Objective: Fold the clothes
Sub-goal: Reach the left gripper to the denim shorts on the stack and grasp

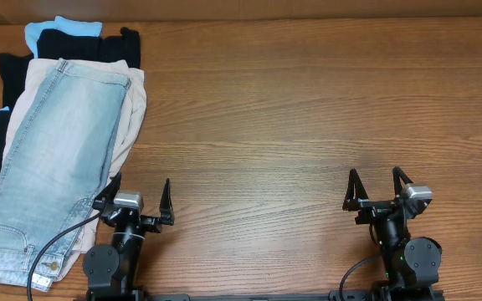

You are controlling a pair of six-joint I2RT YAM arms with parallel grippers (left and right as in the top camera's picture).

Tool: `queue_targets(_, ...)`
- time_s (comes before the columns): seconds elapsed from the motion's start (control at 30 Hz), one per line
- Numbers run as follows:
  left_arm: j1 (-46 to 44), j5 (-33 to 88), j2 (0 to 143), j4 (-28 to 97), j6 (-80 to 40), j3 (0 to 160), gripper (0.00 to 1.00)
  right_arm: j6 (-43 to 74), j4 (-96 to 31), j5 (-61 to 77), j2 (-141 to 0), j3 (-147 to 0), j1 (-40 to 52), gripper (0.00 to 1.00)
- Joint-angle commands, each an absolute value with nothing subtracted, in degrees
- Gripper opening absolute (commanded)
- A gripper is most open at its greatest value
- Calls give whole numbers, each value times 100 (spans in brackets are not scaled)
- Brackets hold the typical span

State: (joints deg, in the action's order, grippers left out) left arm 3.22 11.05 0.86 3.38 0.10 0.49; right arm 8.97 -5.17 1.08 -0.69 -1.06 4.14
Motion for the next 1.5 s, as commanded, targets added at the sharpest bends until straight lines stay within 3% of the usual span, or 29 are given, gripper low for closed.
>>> queue_targets(0.0,296,1044,25,338,-40,27,100,902,-475,78,-30,-47,399,100)
queue_targets(0.9,296,1511,25,32,25,141,100,897,82,399,-30,-97,399,100)
queue_targets(1.23,298,1809,303,917,174,1402,100,714,-451,812,-38,-1149,399,100)
queue_targets(1.47,298,2165,1551,1522,176,2738,100,552,-1190,1048,-445,-2447,399,100)
